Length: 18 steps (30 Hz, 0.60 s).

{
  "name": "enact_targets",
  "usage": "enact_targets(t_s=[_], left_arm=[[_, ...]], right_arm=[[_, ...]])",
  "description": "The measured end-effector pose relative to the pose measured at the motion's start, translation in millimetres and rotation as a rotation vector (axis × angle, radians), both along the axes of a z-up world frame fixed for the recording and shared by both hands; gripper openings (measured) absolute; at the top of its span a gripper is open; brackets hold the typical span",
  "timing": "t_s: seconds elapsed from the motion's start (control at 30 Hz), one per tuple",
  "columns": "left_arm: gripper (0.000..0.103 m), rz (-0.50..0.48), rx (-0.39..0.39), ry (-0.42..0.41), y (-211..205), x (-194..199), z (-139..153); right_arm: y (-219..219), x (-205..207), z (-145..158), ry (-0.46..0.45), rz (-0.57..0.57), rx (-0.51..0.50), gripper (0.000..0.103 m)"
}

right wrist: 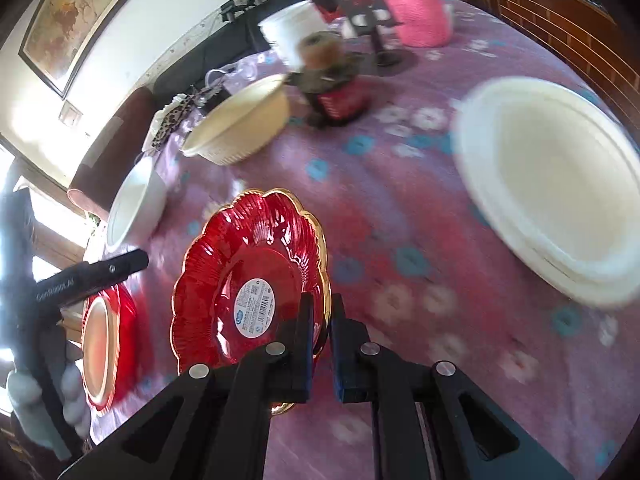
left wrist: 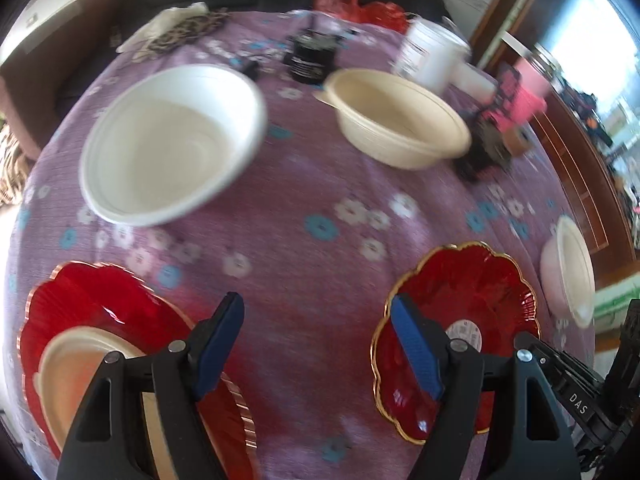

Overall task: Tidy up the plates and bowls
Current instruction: 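Grasp the rim of the small red scalloped plate with the right gripper, then lift the red scalloped plate and carry it toward the red wedding plate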

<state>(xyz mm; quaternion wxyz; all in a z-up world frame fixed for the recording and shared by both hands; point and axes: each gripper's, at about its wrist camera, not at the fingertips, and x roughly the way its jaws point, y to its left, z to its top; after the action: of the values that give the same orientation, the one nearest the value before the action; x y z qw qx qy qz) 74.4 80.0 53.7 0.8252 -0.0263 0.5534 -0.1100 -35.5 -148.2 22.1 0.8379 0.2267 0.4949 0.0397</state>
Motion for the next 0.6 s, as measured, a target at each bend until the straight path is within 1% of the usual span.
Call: enact_targets(t_s=[0.1,0.2,0.27,0.33,0.37,0.4,0.43,0.53,0.6], left_arm=[[0.075,-0.042,-0.018,0.017,-18,-11,-8],[0.075,-0.079,-0.027,0.043,-37,-20,-21],[0.075,-0.087,-0.022,0.063,-45,-24,-30],[0.075,-0.096,-0.039,0.091,-52,-28,-38],[0.075,-0.101,-0.043,0.093,-55,-31,-40],[0.075,-0.1,-0.031,0.075,-57,-33,-40],[0.075,-0.108,-0.032,0.074,-59,-35,-40],[0.074,-0.125,-0.055,0.073,-64,-43,-40],[0.061,-0.148,-0.056,0.067,-71,-50,-39]], right_arm=[[-16,-14,-7,0.018,-0.012,0.009,0.008],[-27,-20,-16,0.035,-0.024,0.03,0.008],[-31,-22,-19,0.033,-0.03,0.055,0.008],[-30,-22,-18,0.029,-0.03,0.05,0.008],[-30,-22,-18,0.027,-0.029,0.048,0.008],[-30,-22,-18,0.026,-0.029,0.048,0.008],[-30,-22,-19,0.025,-0.029,0.049,0.008],[-29,-22,-19,0.021,-0.032,0.054,0.009],[-30,-23,-20,0.019,-0.037,0.058,0.009]])
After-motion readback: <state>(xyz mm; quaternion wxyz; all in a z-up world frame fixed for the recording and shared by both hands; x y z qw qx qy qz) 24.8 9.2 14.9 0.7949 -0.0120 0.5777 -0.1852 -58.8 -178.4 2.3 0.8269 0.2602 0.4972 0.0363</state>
